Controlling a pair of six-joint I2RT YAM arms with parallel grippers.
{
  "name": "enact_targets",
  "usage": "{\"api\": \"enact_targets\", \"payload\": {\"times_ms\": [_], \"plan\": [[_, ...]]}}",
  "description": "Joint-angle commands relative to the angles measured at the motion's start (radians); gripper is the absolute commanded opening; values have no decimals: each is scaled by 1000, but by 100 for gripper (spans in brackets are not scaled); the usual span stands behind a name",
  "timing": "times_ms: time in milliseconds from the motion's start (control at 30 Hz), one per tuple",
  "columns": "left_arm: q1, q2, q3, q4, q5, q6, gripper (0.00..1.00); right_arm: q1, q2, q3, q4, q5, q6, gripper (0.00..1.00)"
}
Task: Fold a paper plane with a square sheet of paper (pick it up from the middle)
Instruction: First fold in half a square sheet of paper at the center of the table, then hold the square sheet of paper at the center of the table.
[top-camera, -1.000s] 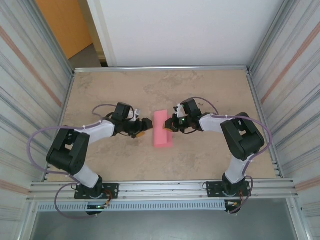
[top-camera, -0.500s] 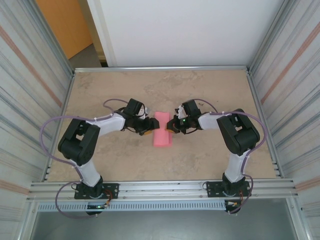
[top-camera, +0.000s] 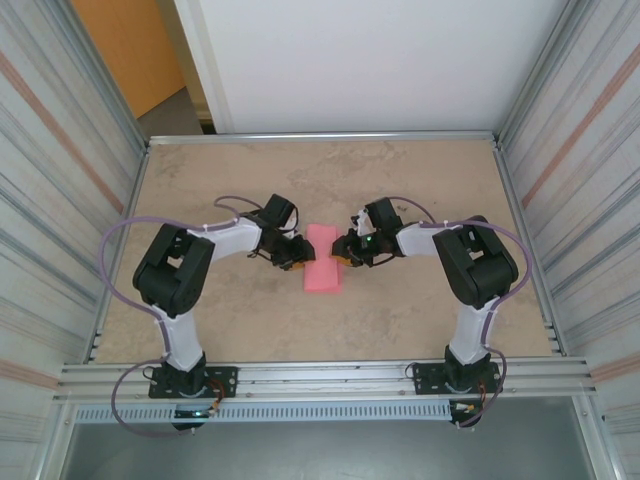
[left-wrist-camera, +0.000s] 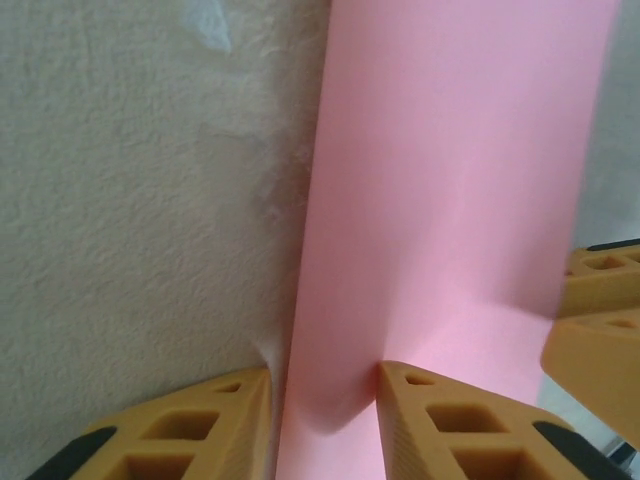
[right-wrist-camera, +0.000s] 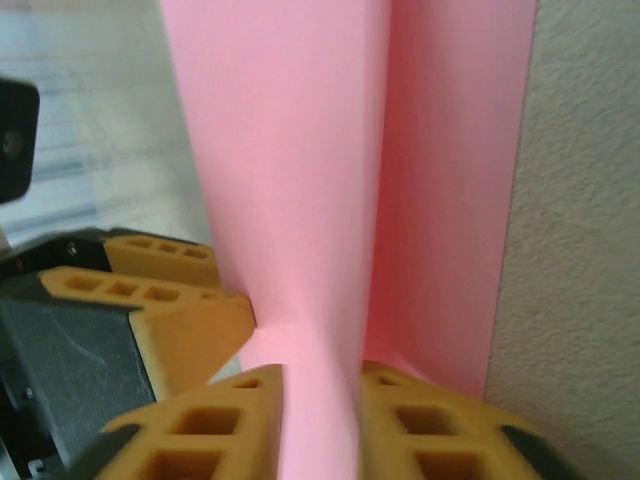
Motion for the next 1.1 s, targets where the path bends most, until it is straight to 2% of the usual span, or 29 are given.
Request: {"api": "enact_targets", "payload": {"times_ms": [0, 200, 500, 800, 1067], "plan": [[-17, 53, 7, -80, -80, -23, 32, -11, -41, 24, -70, 37, -19, 38], [-41, 111, 6, -87, -80, -4, 32, -41, -199, -36, -168, 176, -46, 40], [-85, 219, 91, -196, -129, 71, 34, -96, -351, -131, -231, 277, -60, 39], [-135, 348, 207, -323, -197, 75, 38, -126, -358, -145, -238, 267, -78, 38], [-144, 400, 255, -352, -187, 101, 41, -129, -326, -123, -246, 254, -94, 38]]}}
